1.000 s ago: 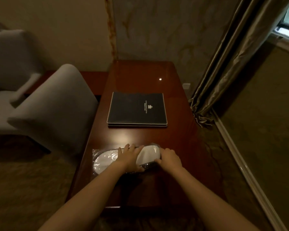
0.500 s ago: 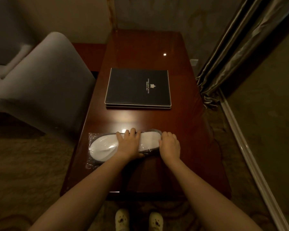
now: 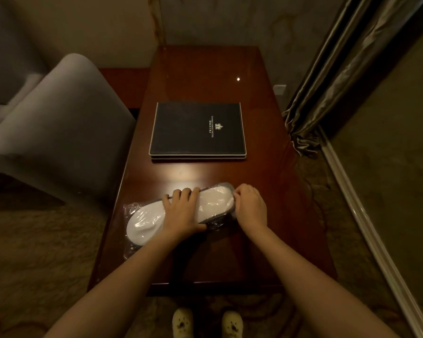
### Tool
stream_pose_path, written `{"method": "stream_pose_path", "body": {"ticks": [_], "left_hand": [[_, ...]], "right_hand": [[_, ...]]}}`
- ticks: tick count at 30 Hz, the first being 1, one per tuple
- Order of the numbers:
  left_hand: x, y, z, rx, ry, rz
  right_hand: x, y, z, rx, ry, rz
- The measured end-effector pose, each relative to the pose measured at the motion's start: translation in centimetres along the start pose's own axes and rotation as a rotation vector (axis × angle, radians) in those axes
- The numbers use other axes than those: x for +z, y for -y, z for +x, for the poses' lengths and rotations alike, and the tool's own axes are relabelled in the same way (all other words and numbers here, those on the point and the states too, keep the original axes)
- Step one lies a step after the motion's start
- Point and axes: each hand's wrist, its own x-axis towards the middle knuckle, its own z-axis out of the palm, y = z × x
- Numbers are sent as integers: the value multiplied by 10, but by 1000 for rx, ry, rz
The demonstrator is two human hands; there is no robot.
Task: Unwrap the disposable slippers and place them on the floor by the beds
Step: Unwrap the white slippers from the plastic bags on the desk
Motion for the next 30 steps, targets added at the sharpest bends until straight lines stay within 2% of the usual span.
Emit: {"method": "stream_pose_path", "body": {"ticks": [2,5,7,9,12,16,20,23,26,30], "left_hand": [[-10,3,-1,-2,-71,-43],[-25,7,1,26,-146,-75],[-34,6,2,45,-164,-78],[-41,5,1,65,-167,-72],[-49,6,-2,81,-166,-65],[-57,5,-5,116,-184,-70],[-64,3,-6,147,-177,-128],[-72,6,-7,171,-170,-147],[-78,6,-7,231,-177,-134],[-79,5,-6,178,-183,-114]], "right_hand": [[-13,1,9,107,-44,158],[-25,-6,21,362,-70,445],[-26,-12,26,545,-3,595],[-26,-18,26,632,95,691],[-35,-22,24,508,136,577],[-57,-6,32,167,125,474],[-74,10,47,24,47,353],[-84,8,53,-11,-13,338],[-87,5,54,54,-4,433],[-87,15,45,87,-32,533]]}}
